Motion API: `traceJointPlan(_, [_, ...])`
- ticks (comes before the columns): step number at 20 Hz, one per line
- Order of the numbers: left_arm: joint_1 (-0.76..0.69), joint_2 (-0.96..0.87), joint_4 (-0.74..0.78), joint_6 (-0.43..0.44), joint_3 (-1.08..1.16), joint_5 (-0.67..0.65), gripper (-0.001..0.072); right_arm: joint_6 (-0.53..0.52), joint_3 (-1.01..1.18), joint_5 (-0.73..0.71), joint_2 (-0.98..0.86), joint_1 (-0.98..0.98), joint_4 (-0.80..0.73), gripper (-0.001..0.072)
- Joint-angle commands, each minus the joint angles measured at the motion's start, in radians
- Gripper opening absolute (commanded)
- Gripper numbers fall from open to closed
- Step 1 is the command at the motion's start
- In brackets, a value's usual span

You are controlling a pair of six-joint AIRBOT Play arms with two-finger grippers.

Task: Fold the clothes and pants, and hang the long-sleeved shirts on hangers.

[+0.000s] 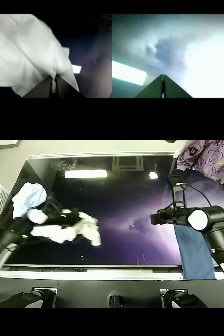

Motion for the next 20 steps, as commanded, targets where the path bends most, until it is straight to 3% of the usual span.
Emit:
traceJointPlan(1, [-0.335,-0.049,-0.058,-0.148,0.0,0.311,0.0015,0.0,0.001,0.117,0.014,0.001,-0.106,0.0029])
traceJointPlan(4, [-0.433,-0.15,-0.059,-0.235,0.0,0.365,0.0018,0.002,0.001,0.209,0.024,0.001,-0.2,0.003])
traceJointPlan(5, [-0.435,-0.173,-0.064,-0.241,0.0,0.364,0.006,0.005,0.0,0.23,0.024,-0.001,-0.212,0.0038])
traceJointPlan(6, [-0.423,-0.18,-0.07,-0.24,0.0,0.364,0.0209,0.005,0.0,0.24,0.024,-0.001,-0.213,0.0135])
traceJointPlan(7, [-0.397,-0.172,-0.07,-0.24,0.0,0.362,0.0444,0.005,0.0,0.243,0.024,-0.001,-0.211,0.029])
traceJointPlan(8, [-0.357,-0.154,-0.069,-0.232,0.001,0.34,0.0605,0.004,0.0,0.243,0.024,-0.001,-0.212,0.0434])
traceJointPlan(9, [-0.296,-0.121,-0.069,-0.187,0.001,0.295,0.0667,-0.005,0.0,0.248,0.024,-0.001,-0.227,0.045])
traceJointPlan(11, [-0.126,-0.035,-0.064,-0.052,0.002,0.152,0.0667,0.043,-0.004,0.246,0.024,-0.01,-0.312,0.045])
traceJointPlan(12, [-0.028,0.011,-0.058,0.007,0.002,0.075,0.0667,0.101,-0.018,0.211,0.024,-0.042,-0.286,0.0508])
traceJointPlan(13, [0.084,0.057,-0.057,0.064,0.002,-0.006,0.0667,0.158,-0.047,0.168,0.019,-0.091,-0.206,0.056])
traceJointPlan(14, [0.187,0.095,-0.057,0.109,0.002,-0.072,0.0667,0.188,-0.093,0.129,0.004,-0.148,-0.06,0.056])
traceJointPlan(15, [0.292,0.129,-0.057,0.149,0.002,-0.133,0.0666,0.17,-0.146,0.094,-0.018,-0.19,0.127,0.0559])
traceJointPlan(18, [0.541,0.184,-0.057,0.203,0.002,-0.253,0.0666,-0.057,-0.304,0.004,-0.136,-0.186,0.642,0.0551])
traceJointPlan(20, [0.646,0.187,-0.057,0.203,0.002,-0.295,0.0666,-0.164,-0.344,-0.049,-0.233,-0.113,0.793,0.0552])
